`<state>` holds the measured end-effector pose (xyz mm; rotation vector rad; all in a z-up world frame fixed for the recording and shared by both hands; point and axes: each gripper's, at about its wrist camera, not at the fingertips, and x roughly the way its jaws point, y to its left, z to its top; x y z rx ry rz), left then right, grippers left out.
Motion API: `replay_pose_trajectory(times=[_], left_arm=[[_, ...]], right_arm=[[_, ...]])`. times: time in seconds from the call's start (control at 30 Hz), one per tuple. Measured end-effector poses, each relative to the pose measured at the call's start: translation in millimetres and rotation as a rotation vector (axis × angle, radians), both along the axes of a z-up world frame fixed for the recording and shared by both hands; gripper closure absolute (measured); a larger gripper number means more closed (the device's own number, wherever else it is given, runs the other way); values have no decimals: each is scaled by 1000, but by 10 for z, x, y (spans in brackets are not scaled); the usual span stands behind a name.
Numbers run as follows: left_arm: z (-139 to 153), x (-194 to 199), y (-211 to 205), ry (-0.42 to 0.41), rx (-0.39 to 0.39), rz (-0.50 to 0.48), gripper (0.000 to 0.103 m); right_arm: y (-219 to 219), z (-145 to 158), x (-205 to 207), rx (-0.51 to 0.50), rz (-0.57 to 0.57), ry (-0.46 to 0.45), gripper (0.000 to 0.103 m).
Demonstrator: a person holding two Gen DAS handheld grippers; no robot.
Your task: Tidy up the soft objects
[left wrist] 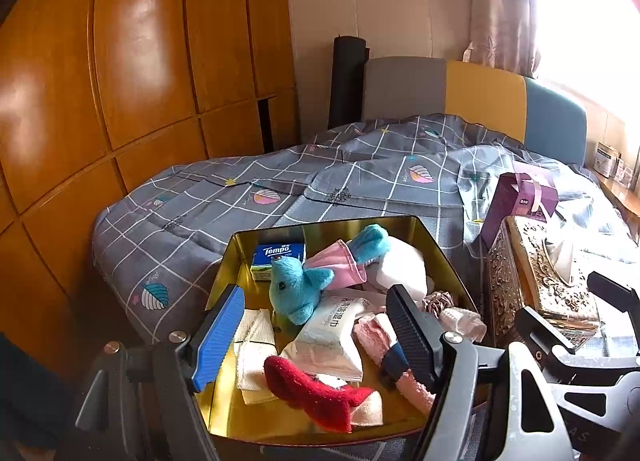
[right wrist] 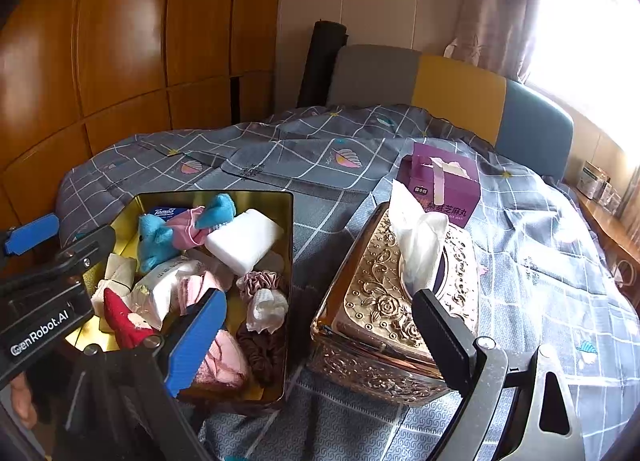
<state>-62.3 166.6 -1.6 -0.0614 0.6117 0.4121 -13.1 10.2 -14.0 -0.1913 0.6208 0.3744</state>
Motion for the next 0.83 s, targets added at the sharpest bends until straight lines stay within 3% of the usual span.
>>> replay_pose_trajectory(times=[0.43,0.6,0.83], left_arm=[[11,-18,12,-10,-32,-21,29],[16,-43,51,-37,-62,-30,47],[49,-36,31,-44,-74,-60,48]], right_arm=[[5,-7,-12,-9,3,-2,8],[4,-10,-17,-13,6,-2,8],[-23,39,-39,3,0,-25,8]])
